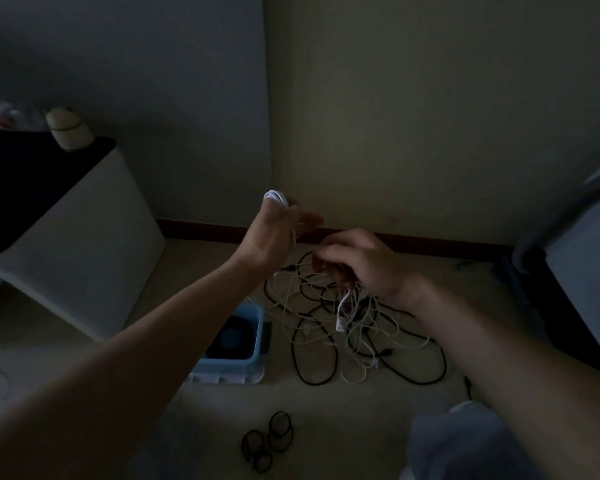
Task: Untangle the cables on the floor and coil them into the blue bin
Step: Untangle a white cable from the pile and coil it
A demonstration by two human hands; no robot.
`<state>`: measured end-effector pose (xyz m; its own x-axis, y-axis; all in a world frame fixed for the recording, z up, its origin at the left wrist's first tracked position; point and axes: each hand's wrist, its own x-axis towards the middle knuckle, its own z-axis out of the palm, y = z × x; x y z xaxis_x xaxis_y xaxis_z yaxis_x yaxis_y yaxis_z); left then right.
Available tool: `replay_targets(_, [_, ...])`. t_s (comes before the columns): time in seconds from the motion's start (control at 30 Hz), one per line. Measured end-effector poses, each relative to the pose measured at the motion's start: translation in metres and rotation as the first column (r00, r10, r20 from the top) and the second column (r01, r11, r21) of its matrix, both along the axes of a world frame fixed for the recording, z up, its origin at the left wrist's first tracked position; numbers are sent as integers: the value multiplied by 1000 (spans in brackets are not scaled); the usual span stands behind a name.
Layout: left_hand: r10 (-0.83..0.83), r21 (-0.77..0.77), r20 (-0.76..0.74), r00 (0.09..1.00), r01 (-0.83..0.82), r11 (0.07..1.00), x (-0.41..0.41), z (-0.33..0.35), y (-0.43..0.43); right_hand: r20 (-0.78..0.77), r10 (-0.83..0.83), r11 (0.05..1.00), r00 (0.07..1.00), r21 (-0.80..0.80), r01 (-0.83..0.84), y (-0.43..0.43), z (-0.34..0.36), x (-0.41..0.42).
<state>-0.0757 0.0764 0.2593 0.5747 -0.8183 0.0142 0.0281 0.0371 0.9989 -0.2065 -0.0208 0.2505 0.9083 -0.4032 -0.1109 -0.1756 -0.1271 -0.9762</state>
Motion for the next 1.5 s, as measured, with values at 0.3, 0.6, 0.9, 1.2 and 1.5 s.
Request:
replay_targets(0.3, [-304, 256, 69, 950, 278, 926, -3, -12, -2, 201, -204, 972, 958, -77, 223, -14, 11, -7])
replay_targets(0.6, [-379, 188, -52, 924, 382, 905, -12, 1, -2, 218, -321, 918, 922, -166, 359, -31, 0, -5])
replay_targets(0.9, [-363, 3, -458, 812, 410, 912, -7, 7, 1, 55, -228, 959, 972, -158, 234, -34, -22, 3])
replay_targets(1.2, [-331, -247, -701, 632, 221, 943, 7, 5, 7, -244, 32, 999, 969, 40, -23, -22, -35, 0])
replay_targets(1.5, [-114, -181, -574, 811, 11, 984, 8, -1, -4, -292, 129, 991, 948, 1, -134, -4, -20, -1])
